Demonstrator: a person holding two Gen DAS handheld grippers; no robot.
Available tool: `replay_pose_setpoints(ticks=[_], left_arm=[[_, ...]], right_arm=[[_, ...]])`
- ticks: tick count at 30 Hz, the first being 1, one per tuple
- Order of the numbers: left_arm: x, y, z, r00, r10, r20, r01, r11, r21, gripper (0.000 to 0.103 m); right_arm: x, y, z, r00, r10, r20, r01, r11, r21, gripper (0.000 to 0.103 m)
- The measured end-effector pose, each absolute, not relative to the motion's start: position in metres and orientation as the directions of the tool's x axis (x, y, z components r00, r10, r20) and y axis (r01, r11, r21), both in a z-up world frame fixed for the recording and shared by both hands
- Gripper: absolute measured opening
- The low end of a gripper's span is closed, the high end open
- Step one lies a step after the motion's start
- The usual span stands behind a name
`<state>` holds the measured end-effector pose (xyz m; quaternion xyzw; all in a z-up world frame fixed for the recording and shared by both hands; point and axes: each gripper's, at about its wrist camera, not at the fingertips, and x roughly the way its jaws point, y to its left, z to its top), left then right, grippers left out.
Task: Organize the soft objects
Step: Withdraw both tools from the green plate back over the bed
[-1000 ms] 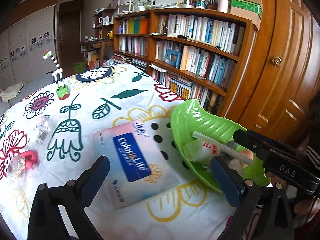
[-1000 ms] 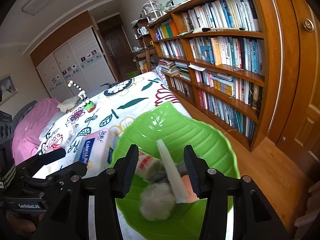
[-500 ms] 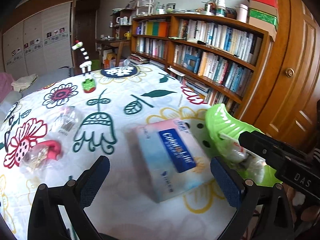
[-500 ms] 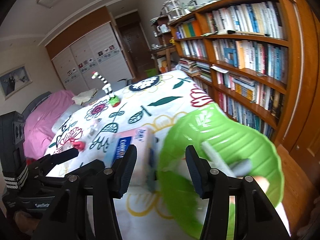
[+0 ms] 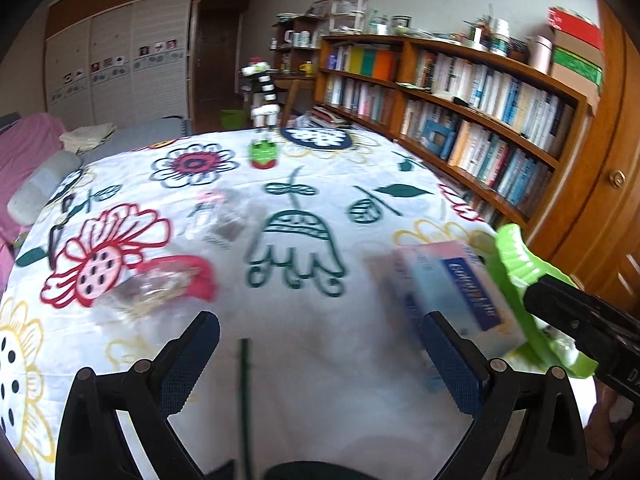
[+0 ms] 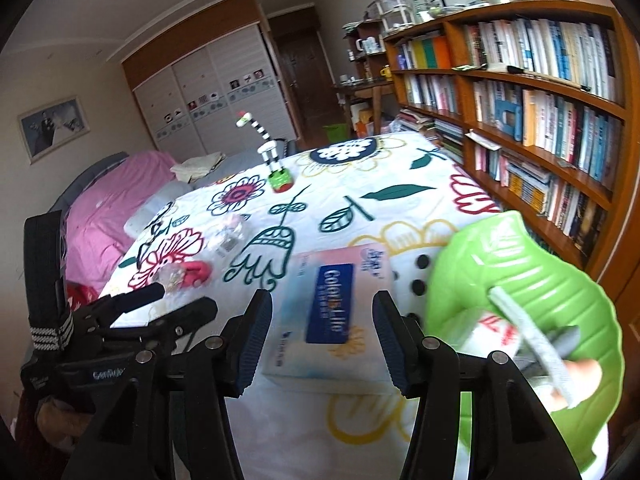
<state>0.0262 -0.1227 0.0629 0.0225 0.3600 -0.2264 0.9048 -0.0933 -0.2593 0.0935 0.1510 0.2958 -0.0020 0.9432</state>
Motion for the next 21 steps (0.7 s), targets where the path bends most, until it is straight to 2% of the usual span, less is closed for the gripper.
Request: replay_pose_setpoints(ticks=[8, 21], left_arm=[[0.046, -0.078, 0.055, 0.668, -0.320, -0.672, 0.336, 0.935, -0.112, 0.103], [0.089, -0.039, 0.038, 0.691, -0.203, -0.694, 0.266, 0.964, -0.017, 0.103]], right_arm=[[-0.076, -0.223, 0.090, 0.801, 0.141, -0.582, 0.016, 0.966, 0.256, 0.054], [-0.054, -0.177, 0.077, 0.751, 0.211, -0.625, -0.082, 0.970, 0.229, 0.054]])
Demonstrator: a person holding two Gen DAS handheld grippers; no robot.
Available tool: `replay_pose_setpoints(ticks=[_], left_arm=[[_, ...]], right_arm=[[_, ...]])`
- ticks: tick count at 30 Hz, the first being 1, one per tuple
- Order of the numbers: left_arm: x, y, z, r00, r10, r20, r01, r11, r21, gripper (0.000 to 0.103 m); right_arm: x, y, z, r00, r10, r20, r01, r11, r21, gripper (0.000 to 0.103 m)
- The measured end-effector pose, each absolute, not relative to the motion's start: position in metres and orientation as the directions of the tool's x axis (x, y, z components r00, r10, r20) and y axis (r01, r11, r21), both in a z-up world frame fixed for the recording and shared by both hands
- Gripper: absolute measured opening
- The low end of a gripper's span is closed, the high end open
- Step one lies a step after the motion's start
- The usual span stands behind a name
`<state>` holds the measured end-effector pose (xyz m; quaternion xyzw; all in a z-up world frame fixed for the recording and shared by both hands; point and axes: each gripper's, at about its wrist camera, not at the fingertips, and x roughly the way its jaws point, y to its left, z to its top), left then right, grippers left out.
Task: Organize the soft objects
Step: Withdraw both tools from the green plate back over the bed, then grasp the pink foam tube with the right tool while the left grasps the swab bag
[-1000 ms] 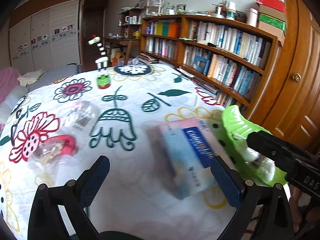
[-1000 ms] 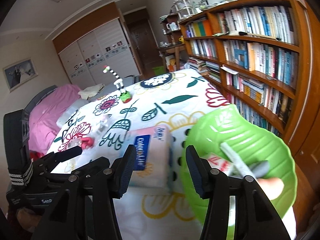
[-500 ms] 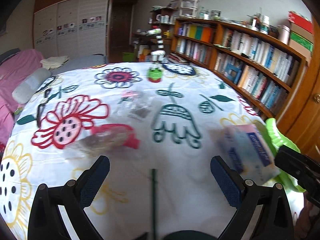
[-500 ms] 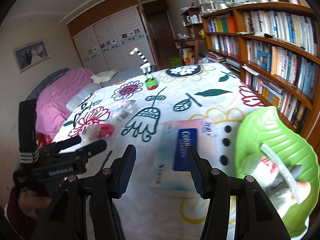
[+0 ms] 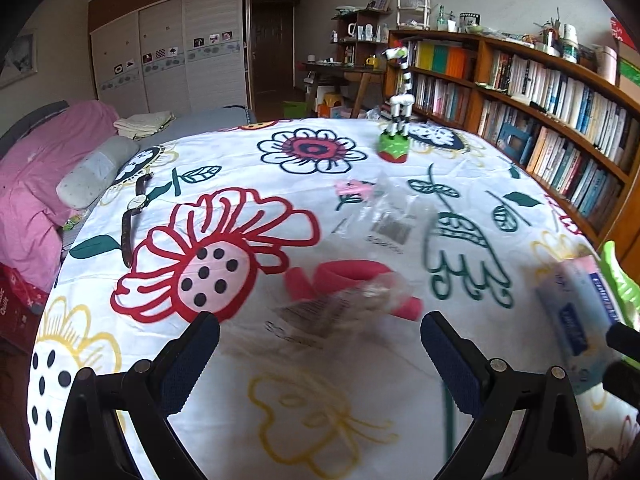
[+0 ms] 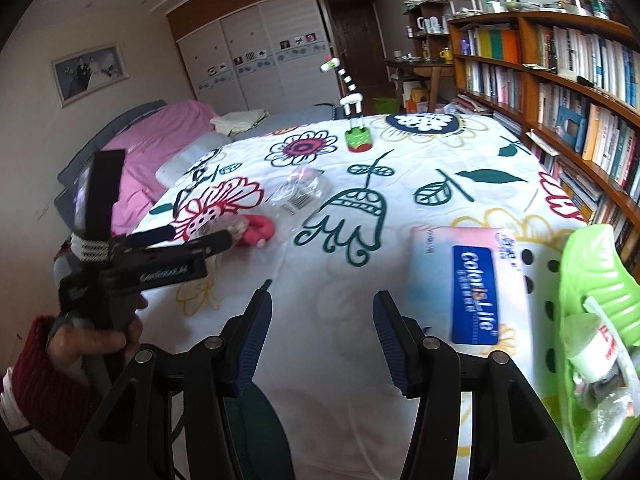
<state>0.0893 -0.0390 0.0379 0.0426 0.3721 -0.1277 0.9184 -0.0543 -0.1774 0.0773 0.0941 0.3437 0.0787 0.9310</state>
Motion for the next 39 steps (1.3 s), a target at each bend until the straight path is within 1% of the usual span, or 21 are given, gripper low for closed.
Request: replay_pose_setpoints(ticks=[5, 8, 9, 10, 11, 12, 13, 14, 15, 16, 18, 20, 25, 29, 32, 33, 34, 35, 37, 39], left_arm=[[0.104, -0.034, 0.027, 0.660, -0.217, -0.720, 0.287, 0.958, -0.026, 0.102], [0.108, -0.033, 0.023, 0.643, -0.238, -0.728, 0.298, 0.953, -0.048, 0.093], [0.109, -0.033, 0.021, 0.637, -0.244, -0.731, 0.301, 0.952, -0.055, 0.087], [0.109, -0.032, 0.019, 0.629, -0.254, -0.735, 0.309, 0.949, -0.063, 0.078], [0.109, -0.033, 0.018, 0.624, -0.257, -0.738, 0.314, 0.947, -0.065, 0.072], [0.109, -0.033, 0.017, 0.624, -0.255, -0.738, 0.314, 0.947, -0.063, 0.061], [0.107, -0.033, 0.018, 0.632, -0.247, -0.735, 0.308, 0.950, -0.055, 0.053], [0.106, -0.032, 0.019, 0.635, -0.248, -0.731, 0.306, 0.950, -0.055, 0.049], [0.105, -0.031, 0.021, 0.639, -0.254, -0.726, 0.308, 0.950, -0.062, 0.042], [0.103, -0.029, 0.023, 0.643, -0.264, -0.719, 0.309, 0.948, -0.072, 0.036], [0.100, -0.025, 0.026, 0.651, -0.279, -0.706, 0.306, 0.948, -0.092, 0.031], [0.097, -0.020, 0.030, 0.658, -0.295, -0.693, 0.298, 0.947, -0.121, 0.029], [0.094, -0.003, 0.039, 0.681, -0.311, -0.663, 0.259, 0.949, -0.179, 0.029], [0.094, 0.009, 0.043, 0.705, -0.302, -0.642, 0.222, 0.953, -0.204, 0.029], [0.095, 0.017, 0.043, 0.712, -0.295, -0.637, 0.197, 0.955, -0.222, 0.029], [0.096, 0.019, 0.042, 0.715, -0.290, -0.636, 0.188, 0.956, -0.224, 0.029], [0.096, 0.020, 0.042, 0.716, -0.288, -0.636, 0.183, 0.957, -0.227, 0.029], [0.097, 0.022, 0.042, 0.718, -0.287, -0.634, 0.177, 0.956, -0.233, 0.029], [0.096, 0.025, 0.042, 0.723, -0.278, -0.633, 0.166, 0.958, -0.232, 0.029], [0.095, 0.028, 0.042, 0.728, -0.275, -0.628, 0.161, 0.959, -0.233, 0.029]], right_arm=[[-0.048, -0.165, 0.072, 0.733, 0.223, -0.643, -0.105, 0.971, 0.216, 0.054], [-0.043, -0.159, 0.070, 0.722, 0.225, -0.654, -0.109, 0.971, 0.213, 0.054], [-0.041, -0.157, 0.068, 0.719, 0.226, -0.658, -0.110, 0.971, 0.213, 0.054], [-0.039, -0.156, 0.067, 0.715, 0.228, -0.662, -0.110, 0.970, 0.215, 0.054], [-0.036, -0.154, 0.065, 0.708, 0.230, -0.668, -0.110, 0.970, 0.218, 0.054], [-0.034, -0.152, 0.064, 0.702, 0.232, -0.673, -0.109, 0.969, 0.221, 0.054], [-0.032, -0.151, 0.063, 0.699, 0.233, -0.676, -0.108, 0.969, 0.222, 0.054], [-0.031, -0.149, 0.063, 0.695, 0.232, -0.681, -0.107, 0.969, 0.221, 0.054], [-0.029, -0.147, 0.062, 0.693, 0.230, -0.683, -0.107, 0.970, 0.217, 0.054], [-0.027, -0.146, 0.061, 0.692, 0.227, -0.685, -0.107, 0.971, 0.213, 0.054], [-0.023, -0.141, 0.061, 0.689, 0.222, -0.690, -0.109, 0.973, 0.205, 0.054], [-0.018, -0.138, 0.060, 0.683, 0.219, -0.697, -0.103, 0.973, 0.204, 0.054], [-0.001, -0.131, 0.062, 0.674, 0.228, -0.702, -0.099, 0.970, 0.220, 0.054], [0.020, -0.123, 0.060, 0.645, 0.266, -0.716, -0.106, 0.960, 0.261, 0.054], [0.035, -0.115, 0.059, 0.636, 0.272, -0.722, -0.109, 0.958, 0.265, 0.055], [0.039, -0.112, 0.058, 0.635, 0.273, -0.722, -0.113, 0.958, 0.263, 0.056], [0.046, -0.108, 0.058, 0.632, 0.269, -0.726, -0.113, 0.960, 0.258, 0.059], [0.051, -0.105, 0.058, 0.632, 0.271, -0.726, -0.115, 0.959, 0.259, 0.065], [0.061, -0.099, 0.057, 0.632, 0.271, -0.726, -0.118, 0.959, 0.256, 0.071], [0.069, -0.092, 0.057, 0.640, 0.261, -0.723, -0.119, 0.963, 0.243, 0.072]])
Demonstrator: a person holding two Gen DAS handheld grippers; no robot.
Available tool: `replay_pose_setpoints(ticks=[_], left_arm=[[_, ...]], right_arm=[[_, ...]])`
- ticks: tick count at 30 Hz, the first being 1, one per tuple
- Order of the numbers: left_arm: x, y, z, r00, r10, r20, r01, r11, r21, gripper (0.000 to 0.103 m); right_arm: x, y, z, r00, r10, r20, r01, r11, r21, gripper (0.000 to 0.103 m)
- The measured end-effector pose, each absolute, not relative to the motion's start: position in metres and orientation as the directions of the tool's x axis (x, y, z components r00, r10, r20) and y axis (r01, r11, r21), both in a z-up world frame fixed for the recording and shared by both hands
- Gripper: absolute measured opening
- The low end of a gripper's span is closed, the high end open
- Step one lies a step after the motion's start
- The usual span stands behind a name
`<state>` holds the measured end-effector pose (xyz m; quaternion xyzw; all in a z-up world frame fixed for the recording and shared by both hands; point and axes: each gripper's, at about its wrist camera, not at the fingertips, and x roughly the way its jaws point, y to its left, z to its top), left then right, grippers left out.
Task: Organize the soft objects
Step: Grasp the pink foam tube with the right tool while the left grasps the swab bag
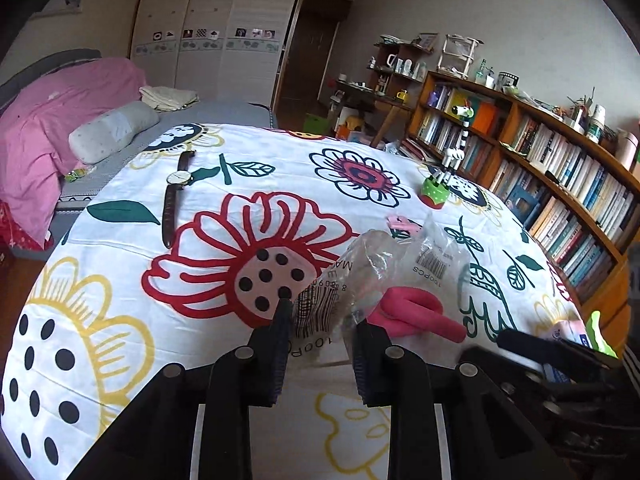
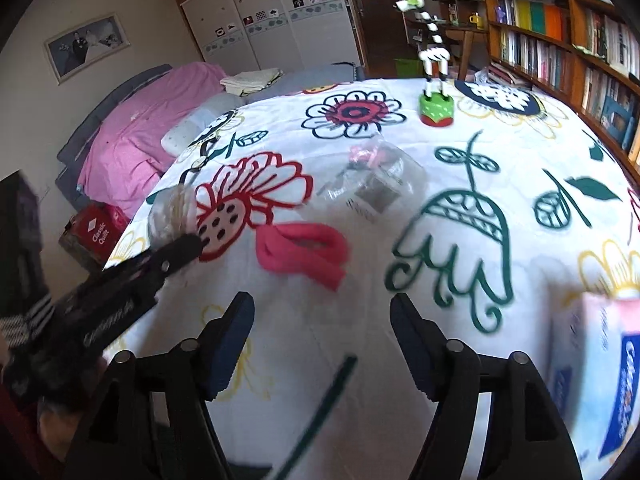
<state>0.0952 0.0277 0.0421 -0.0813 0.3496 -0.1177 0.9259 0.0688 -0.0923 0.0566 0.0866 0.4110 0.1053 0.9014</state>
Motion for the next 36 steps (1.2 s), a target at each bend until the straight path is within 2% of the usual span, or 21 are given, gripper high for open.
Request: replay_pose_setpoints(ticks=[17, 23, 36], left_arm=[[0.096, 0.041, 0.039, 0.738, -0.247, -0.628, 0.113, 0.963, -0.246, 0.029], [0.097, 0.041, 0.038, 0.733, -0.251, -0.632, 0.114, 0.962, -0.250, 0.029], [0.095, 0.037, 0.037, 0.728, -0.263, -0.633, 0.130, 0.960, -0.249, 0.029]], right_arm=[[0.126, -0.065, 0.032, 0.626, 0.250, -0.738, -0.142, 0.968, 0.208, 0.072], [0.122, -0.062, 0.033, 0.632, 0.242, -0.736, -0.159, 0.970, 0.183, 0.059], [0.093, -0.072, 0.038, 0.627, 0.255, -0.736, -0.161, 0.967, 0.198, 0.057]])
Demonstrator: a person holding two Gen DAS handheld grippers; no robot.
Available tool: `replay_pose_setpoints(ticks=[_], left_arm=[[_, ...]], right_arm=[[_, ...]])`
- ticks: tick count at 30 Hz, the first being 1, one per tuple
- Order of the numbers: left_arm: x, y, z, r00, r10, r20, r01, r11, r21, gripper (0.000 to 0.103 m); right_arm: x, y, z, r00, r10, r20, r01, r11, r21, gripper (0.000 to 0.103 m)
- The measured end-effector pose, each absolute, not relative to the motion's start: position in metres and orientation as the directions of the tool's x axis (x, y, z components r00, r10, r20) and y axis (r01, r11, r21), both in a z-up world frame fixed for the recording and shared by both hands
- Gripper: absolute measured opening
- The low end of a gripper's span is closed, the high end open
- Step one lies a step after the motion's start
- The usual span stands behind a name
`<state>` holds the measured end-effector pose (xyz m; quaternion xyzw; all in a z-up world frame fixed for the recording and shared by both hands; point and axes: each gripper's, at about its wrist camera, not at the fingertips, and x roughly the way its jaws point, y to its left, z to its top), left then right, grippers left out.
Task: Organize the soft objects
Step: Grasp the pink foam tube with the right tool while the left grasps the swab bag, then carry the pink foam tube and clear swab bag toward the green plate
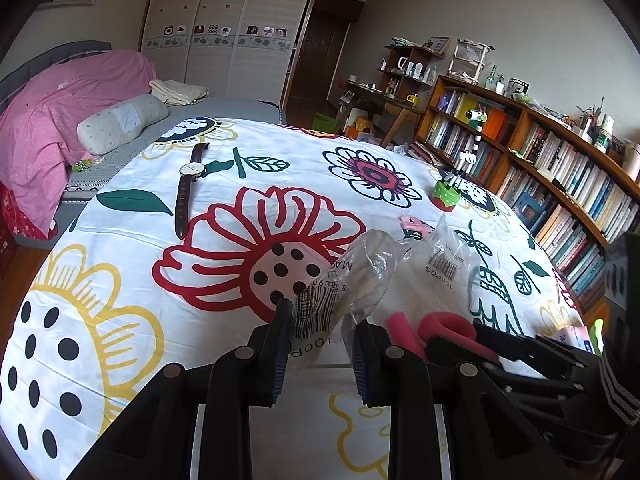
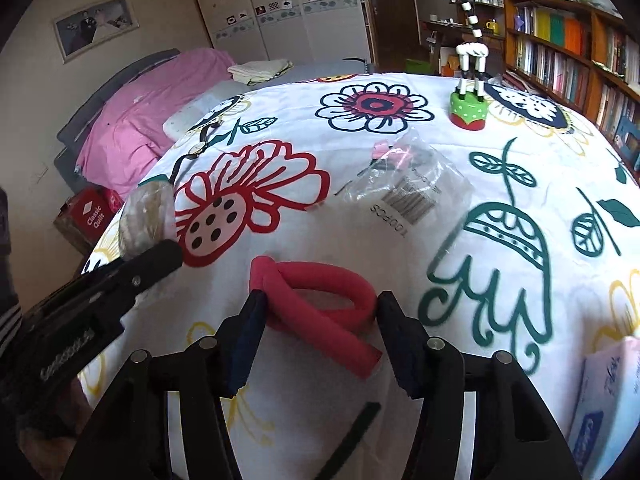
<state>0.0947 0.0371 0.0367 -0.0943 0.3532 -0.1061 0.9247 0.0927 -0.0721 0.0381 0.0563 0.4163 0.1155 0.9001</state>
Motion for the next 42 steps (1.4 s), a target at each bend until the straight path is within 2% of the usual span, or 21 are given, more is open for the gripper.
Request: replay_pose_setpoints(ticks=[23, 42], left_arm=[[0.081, 0.019, 0.047, 0.734, -0.277, -0.620, 0.172, 0.959, -0.224, 0.029], [0.051, -0.014, 0.055, 0.712, -0.307, -0.632, 0.214, 0.952, -0.221, 0.029]], right_arm=[[0.003, -0.104, 0.068, 0.691, 0.244, -0.680, -0.143, 0.969, 0.202, 0.057], [-0.054, -0.166, 0.090, 0.775, 0.172, -0.609, -0.038, 0.973, 0.227, 0.057]])
